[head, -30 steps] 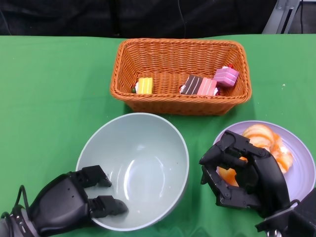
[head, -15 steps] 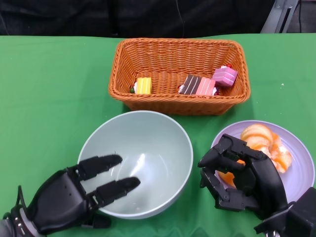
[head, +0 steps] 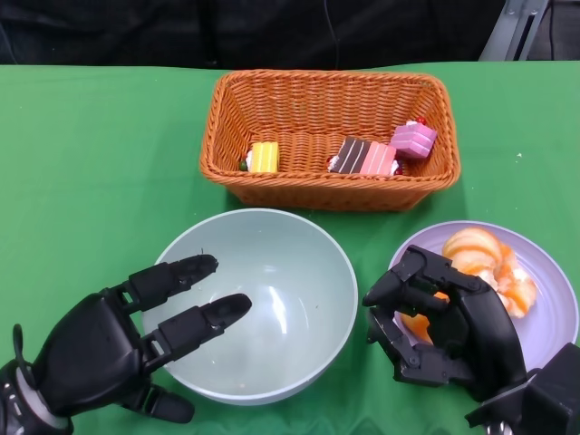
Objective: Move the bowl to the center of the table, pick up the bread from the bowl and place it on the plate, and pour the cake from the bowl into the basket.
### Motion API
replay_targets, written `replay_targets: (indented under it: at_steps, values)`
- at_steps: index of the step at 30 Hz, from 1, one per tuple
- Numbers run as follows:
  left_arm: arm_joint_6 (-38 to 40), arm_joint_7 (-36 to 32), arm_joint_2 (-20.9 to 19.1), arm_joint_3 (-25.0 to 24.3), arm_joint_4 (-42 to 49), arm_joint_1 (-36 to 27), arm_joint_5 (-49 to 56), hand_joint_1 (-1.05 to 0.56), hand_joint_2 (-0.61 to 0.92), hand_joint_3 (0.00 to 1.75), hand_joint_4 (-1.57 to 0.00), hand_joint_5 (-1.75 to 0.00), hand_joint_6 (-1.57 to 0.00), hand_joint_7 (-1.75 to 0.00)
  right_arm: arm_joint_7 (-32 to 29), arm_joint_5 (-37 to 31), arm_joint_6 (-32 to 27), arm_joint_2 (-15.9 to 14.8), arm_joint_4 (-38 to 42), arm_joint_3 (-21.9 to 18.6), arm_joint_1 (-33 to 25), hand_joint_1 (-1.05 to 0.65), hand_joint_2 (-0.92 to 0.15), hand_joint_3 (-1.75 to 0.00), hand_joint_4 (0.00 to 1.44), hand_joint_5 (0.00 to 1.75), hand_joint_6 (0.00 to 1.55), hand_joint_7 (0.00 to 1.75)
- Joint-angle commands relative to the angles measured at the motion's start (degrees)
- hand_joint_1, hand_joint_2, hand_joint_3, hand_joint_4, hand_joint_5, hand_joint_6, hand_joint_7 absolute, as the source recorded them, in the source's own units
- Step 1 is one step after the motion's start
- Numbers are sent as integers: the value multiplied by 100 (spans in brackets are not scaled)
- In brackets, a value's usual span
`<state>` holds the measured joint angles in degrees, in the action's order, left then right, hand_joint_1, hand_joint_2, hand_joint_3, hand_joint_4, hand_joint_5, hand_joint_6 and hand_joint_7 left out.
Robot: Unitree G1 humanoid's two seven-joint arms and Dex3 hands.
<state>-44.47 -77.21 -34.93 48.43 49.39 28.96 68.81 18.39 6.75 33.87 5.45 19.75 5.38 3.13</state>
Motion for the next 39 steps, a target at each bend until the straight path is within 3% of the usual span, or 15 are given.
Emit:
replay_targets:
  at_steps: [1, 6, 9, 13, 18, 20, 22, 24, 27, 31, 34, 39]
  values:
    - [-441, 187, -319, -99, -139, -52, -165, -105, 92, 55, -18, 0, -18, 0, -63, 16, 37, -27, 13, -50, 29, -7, -54, -95, 74, 161, 69, 119]
    - [-1581, 606, -422, -363, 50, -38, -717, -105, 92, 61, -10, 0, -13, 0, -48, 43, 116, -19, 77, -63, 52, -6, -55, -94, 75, 162, 69, 120]
    - [-2354, 1280, -370, -585, 349, 13, -1291, -105, 92, 62, -6, 0, -12, 0, -18, 58, 159, -31, 115, -68, 65, -6, -55, -95, 75, 162, 69, 120]
    - [-3771, 3117, -214, -684, 1223, 252, -2739, -105, 92, 60, 0, 0, -6, 0, -23, 56, 192, -29, 143, -74, 65, -7, -53, -96, 75, 162, 69, 120]
    - [-4409, 4920, 169, -527, 1818, 196, -5140, -104, 92, 50, -12, -5, -13, -3, -87, -12, 192, -27, 108, -67, 42, -7, -52, -98, 75, 162, 69, 121]
    - [-4049, 5571, 292, -380, 1139, -201, -6737, -93, 92, 36, -35, -8, -31, -4, -95, -5, 218, -17, 120, -72, 39, -9, -50, -98, 76, 161, 69, 122]
    - [-3395, 6393, 386, -423, 249, -628, -8278, -62, 92, 21, -65, -9, -56, -5, -74, 25, 236, -13, 129, -76, 33, -9, -51, -99, 76, 162, 69, 123]
    - [-2862, 7098, 503, -642, -346, -911, -9242, -44, 92, 17, -83, -10, -70, -5, -67, 28, 282, -18, 157, -88, 36, -7, -51, -101, 76, 162, 69, 123]
    - [-2146, 8079, 730, -1091, -927, -1174, -10228, -32, 92, 16, -96, -13, -83, -7, -58, 43, 279, -35, 160, -109, 29, -8, -50, -102, 76, 161, 69, 123]
    - [-1288, 9038, 1043, -1782, -1459, -1482, -10954, -27, 92, 18, -103, -20, -98, -11, -27, 68, 316, -64, 183, -136, 35, -8, -51, -101, 75, 161, 68, 123]
    - [-839, 9517, 1372, -2458, -1657, -1708, -10966, -27, 92, 24, -81, -82, -111, -13, -3, 118, 389, -73, 228, -165, 56, -8, -52, -99, 75, 161, 69, 122]
    - [-404, 10140, 1941, -3431, -1721, -1878, -10686, -24, 92, 27, -76, -111, -116, -21, 34, 198, 423, -71, 261, -204, 111, -6, -50, -103, 75, 163, 69, 122]
